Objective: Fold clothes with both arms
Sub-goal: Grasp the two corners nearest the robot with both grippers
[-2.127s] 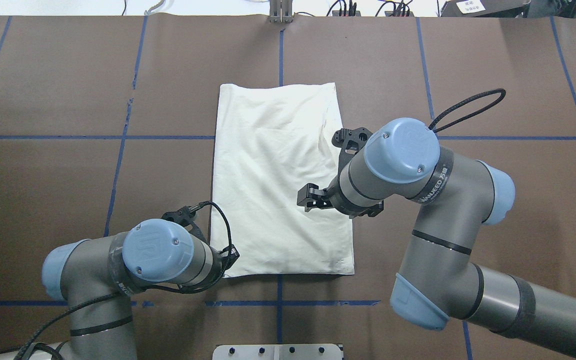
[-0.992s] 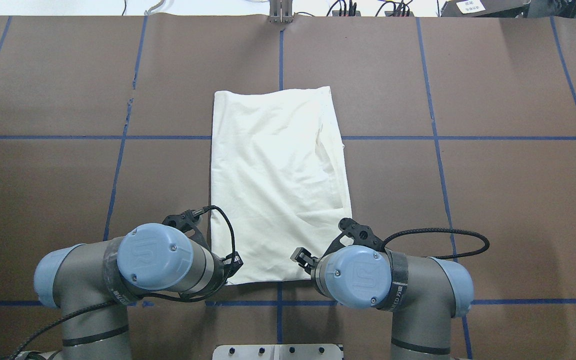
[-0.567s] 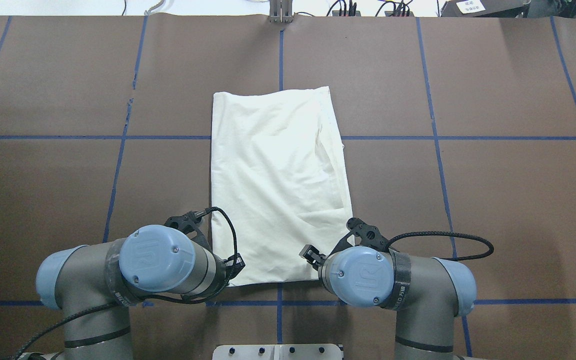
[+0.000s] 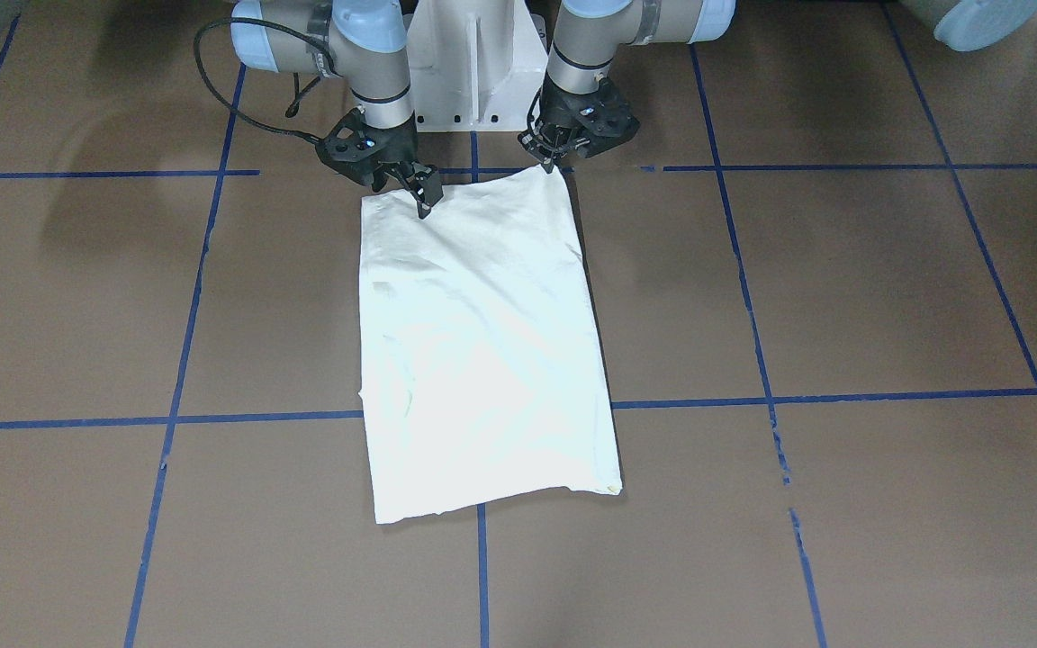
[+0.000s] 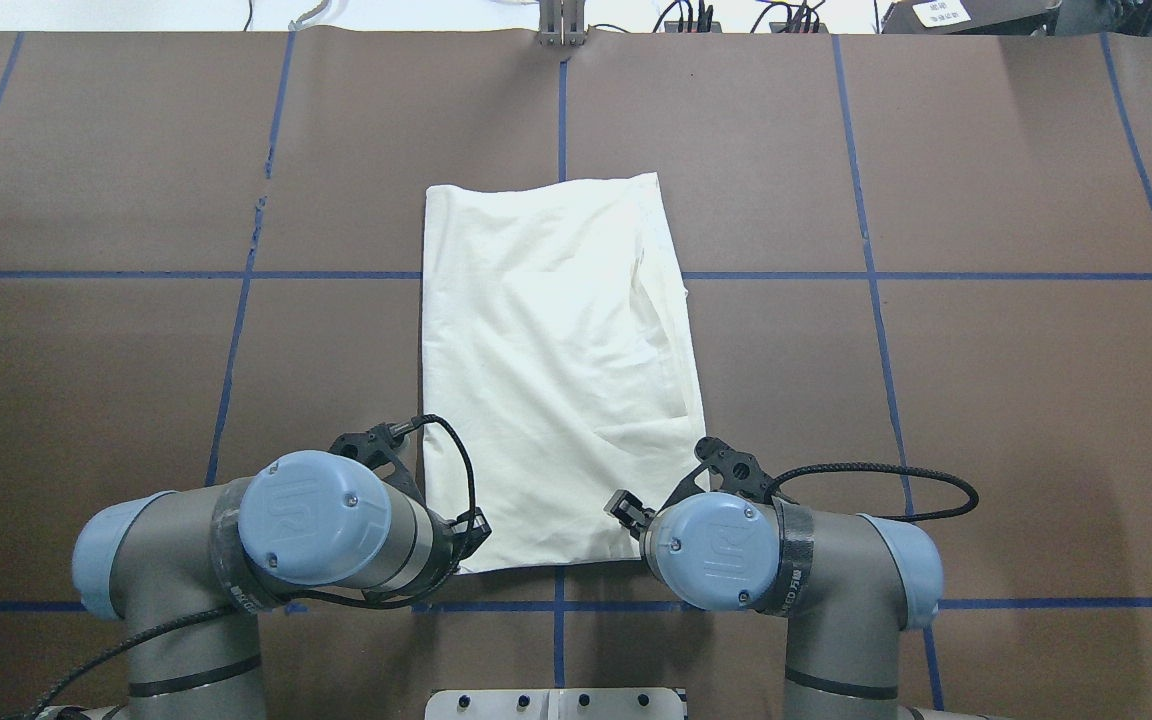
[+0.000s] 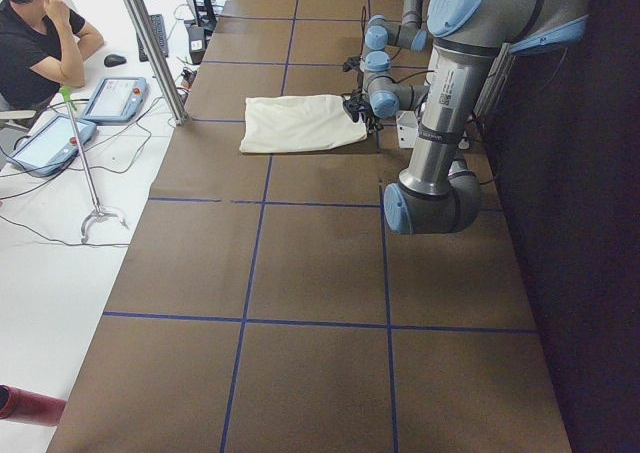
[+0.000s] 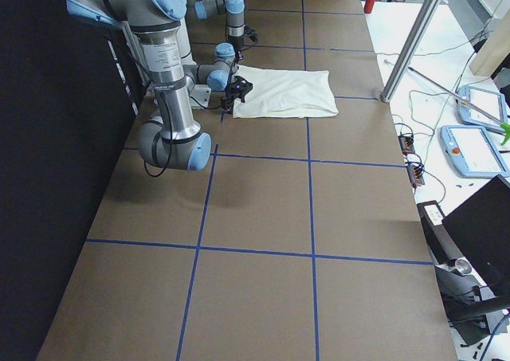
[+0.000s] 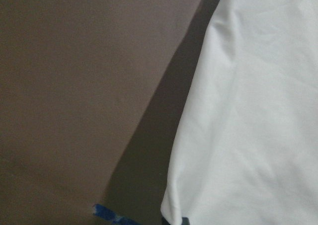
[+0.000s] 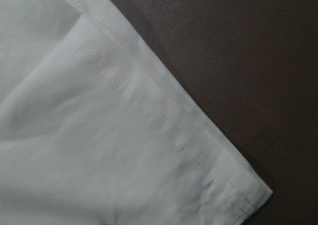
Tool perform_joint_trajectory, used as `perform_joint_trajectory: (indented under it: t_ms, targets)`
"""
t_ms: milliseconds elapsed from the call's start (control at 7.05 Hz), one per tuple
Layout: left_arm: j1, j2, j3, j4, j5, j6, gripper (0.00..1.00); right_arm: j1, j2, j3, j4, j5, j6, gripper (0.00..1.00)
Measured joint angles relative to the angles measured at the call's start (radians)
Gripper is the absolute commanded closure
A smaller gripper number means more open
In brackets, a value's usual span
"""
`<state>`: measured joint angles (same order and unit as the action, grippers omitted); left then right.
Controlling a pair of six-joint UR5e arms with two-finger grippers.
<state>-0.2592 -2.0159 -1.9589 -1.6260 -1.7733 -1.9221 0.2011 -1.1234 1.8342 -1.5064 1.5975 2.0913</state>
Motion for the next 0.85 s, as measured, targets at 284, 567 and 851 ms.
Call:
perform_joint_trajectory:
  t_ms: [284, 567, 851]
  targets:
    - [0.000, 0.001, 0.000, 0.000, 0.000, 0.000, 1.00, -0.005, 0.003, 0.000, -0.001, 0.002, 0.001, 0.49]
    - [0.000, 0.001, 0.000, 0.000, 0.000, 0.000, 1.00, -0.006, 0.003, 0.002, -0.001, 0.003, -0.002, 0.88]
    - [0.000, 0.000, 0.001, 0.000, 0.000, 0.004, 1.00, -0.002, 0.004, 0.008, -0.001, 0.006, -0.006, 0.97]
